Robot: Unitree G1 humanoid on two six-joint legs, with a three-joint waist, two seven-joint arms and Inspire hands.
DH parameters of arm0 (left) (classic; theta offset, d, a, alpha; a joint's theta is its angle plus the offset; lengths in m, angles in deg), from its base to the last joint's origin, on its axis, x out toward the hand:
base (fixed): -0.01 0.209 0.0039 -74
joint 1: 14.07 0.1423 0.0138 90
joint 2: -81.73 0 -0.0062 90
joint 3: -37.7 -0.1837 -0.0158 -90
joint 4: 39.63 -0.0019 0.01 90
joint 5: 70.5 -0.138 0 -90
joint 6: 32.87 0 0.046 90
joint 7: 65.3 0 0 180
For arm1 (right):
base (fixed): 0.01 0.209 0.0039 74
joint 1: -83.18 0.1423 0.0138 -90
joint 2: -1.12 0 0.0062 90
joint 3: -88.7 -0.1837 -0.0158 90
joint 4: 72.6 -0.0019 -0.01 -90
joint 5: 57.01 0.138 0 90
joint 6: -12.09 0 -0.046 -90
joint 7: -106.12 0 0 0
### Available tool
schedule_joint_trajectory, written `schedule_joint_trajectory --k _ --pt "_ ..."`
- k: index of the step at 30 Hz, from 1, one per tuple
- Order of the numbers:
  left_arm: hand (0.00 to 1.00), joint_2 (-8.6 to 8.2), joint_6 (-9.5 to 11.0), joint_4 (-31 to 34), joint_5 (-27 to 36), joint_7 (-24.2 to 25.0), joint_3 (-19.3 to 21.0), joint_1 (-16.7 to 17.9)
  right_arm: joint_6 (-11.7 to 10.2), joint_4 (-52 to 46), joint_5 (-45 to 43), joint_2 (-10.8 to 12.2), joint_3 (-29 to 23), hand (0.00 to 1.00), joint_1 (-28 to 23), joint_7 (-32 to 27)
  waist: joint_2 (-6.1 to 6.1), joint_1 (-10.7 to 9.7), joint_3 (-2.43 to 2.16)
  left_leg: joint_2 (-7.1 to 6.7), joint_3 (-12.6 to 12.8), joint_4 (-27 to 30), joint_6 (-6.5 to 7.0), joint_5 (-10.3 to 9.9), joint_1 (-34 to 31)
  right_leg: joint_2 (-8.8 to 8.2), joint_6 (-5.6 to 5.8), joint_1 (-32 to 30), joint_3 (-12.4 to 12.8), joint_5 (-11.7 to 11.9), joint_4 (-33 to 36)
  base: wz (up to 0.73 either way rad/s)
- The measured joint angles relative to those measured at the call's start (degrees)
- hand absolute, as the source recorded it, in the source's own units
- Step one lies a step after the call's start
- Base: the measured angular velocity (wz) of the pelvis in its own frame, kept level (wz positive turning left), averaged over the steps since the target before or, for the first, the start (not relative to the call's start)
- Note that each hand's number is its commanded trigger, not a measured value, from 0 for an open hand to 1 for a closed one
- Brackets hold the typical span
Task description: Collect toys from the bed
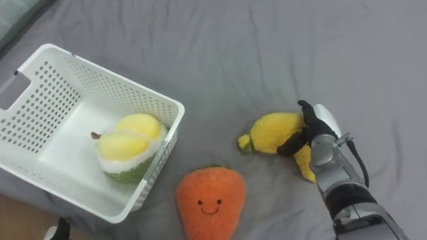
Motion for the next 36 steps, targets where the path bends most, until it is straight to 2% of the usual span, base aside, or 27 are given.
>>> schedule_joint_trajectory --k 9,10,11,12,22,28,36 --pt "0.00 0.04 0.57 -0.01 -0.07 0.12 -1.56 -0.38 -1.60 3.37 -0.35 -0.16 0.02 0.00 0.21 -1.53 0.10 0.38 -0.05 0.00 -0.19 0.00 0.00 0.00 -0.98 0.02 0.00 -0.90 -0.16 0.00 0.08 0.01" --pt "0.00 0.05 0.57 -0.02 -0.05 0.12 -1.56 -0.39 -1.65 3.73 -0.39 -0.18 0.02 0.37 0.24 -1.70 0.12 0.43 -0.06 -0.01 -0.21 0.00 0.00 0.00 -1.06 0.02 0.00 -0.97 -0.20 0.00 0.07 0.00" --pt "0.00 0.07 0.57 -0.04 -0.05 0.12 -1.56 -0.38 -1.71 4.45 -0.65 -0.17 0.04 0.91 0.24 -2.09 0.17 0.61 -0.04 -0.03 -0.23 0.00 0.00 0.00 -1.15 0.02 0.00 -1.04 -0.21 0.00 0.06 0.00" --pt "0.00 0.07 0.56 -0.05 -0.05 0.15 -1.57 -0.36 -1.75 5.36 -0.80 -0.17 0.04 1.00 0.25 -2.26 0.25 0.88 -0.08 -0.03 -0.23 0.00 0.00 0.00 -1.17 0.01 0.00 -1.07 -0.20 0.00 0.06 0.00" --pt "0.00 0.15 0.48 -1.29 -0.03 0.22 -1.57 -0.55 -1.82 6.75 -2.84 -0.23 0.03 1.00 0.10 -4.79 0.51 1.36 -0.13 -0.04 -0.39 0.03 0.00 0.01 -1.26 -0.01 0.01 -1.09 -0.66 0.00 0.09 0.00" --pt "0.00 0.41 0.30 -1.47 -0.06 0.96 -1.57 -0.57 -0.94 7.22 -3.33 -0.22 0.14 1.00 -0.33 -3.74 0.72 1.38 -0.15 -0.04 -0.48 0.04 0.00 0.01 -1.27 -0.07 0.00 -1.05 -1.02 0.00 0.10 0.00" --pt "0.00 0.57 0.30 -1.46 -0.11 1.68 -1.56 -0.62 -0.96 7.23 -3.31 -0.18 0.14 1.00 -0.33 -3.24 0.75 1.38 -0.18 -0.07 -0.48 0.18 0.02 0.03 -1.33 -0.16 0.00 -1.03 -1.40 0.00 0.12 0.00"
